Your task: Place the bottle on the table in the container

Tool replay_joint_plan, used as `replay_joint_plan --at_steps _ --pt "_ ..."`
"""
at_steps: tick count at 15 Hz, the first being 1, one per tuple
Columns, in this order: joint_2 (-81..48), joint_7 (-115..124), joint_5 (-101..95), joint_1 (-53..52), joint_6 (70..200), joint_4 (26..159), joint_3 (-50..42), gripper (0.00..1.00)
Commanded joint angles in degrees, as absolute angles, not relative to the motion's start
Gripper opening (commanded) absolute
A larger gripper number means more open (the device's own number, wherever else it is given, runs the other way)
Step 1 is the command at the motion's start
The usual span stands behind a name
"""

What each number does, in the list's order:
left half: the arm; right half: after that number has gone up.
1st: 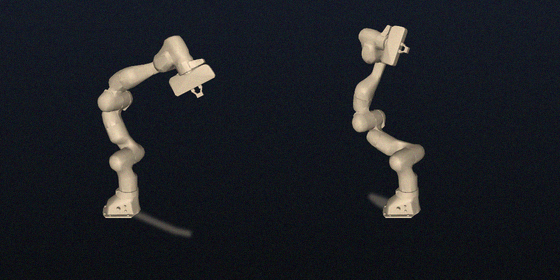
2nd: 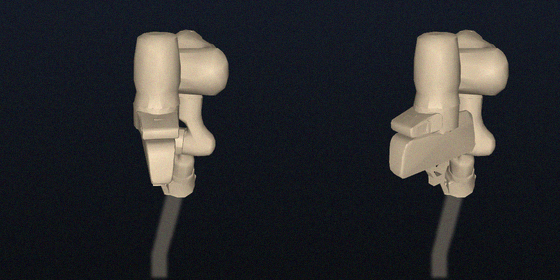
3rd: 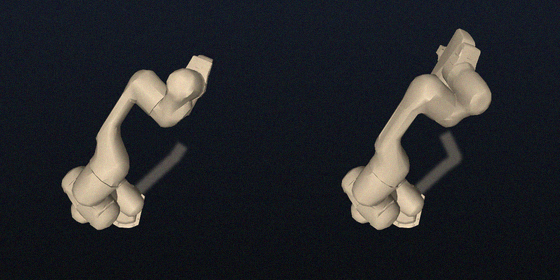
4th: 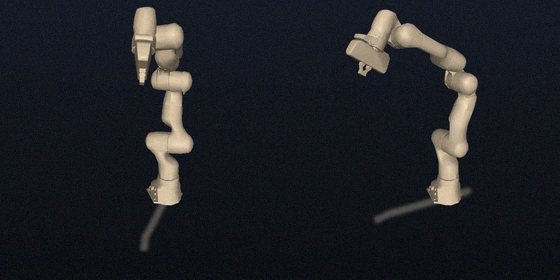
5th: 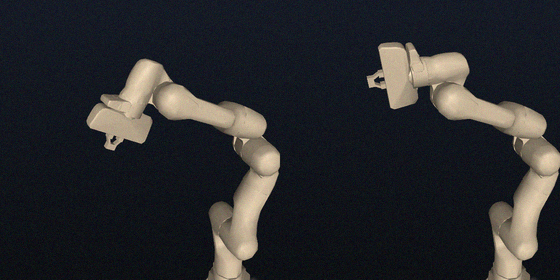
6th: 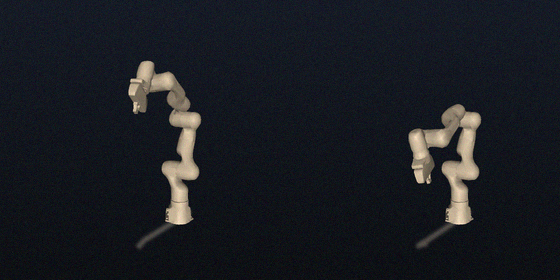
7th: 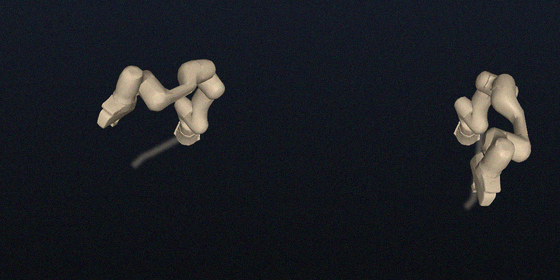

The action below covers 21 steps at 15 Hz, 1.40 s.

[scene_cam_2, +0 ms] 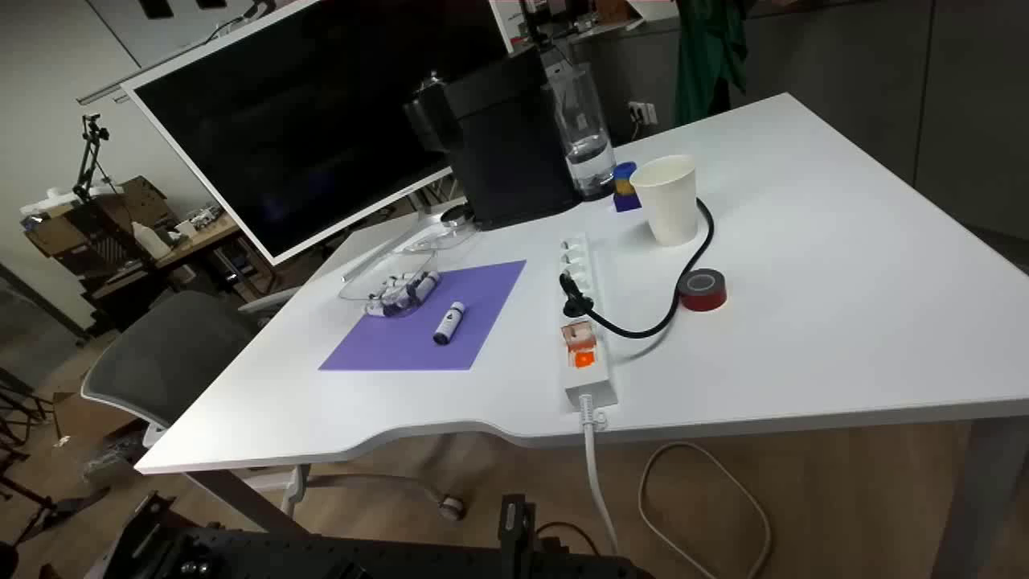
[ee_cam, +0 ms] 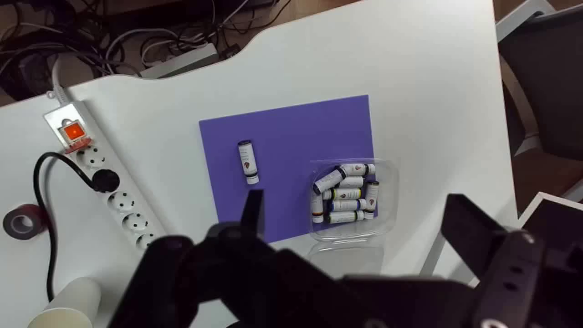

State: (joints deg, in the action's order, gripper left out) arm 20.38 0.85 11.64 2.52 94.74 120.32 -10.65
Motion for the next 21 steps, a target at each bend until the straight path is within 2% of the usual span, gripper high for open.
replay_joint_plan --at_steps 1,12,21 --pt "20.2 0.4 12.0 4.0 94.6 120.2 -9.5 1.0" --pt "20.4 0.0 11.4 3.9 96.1 121.0 -9.1 1.0" --pt "12.5 -0.1 2.2 4.2 123.9 133.6 -5.2 1.0"
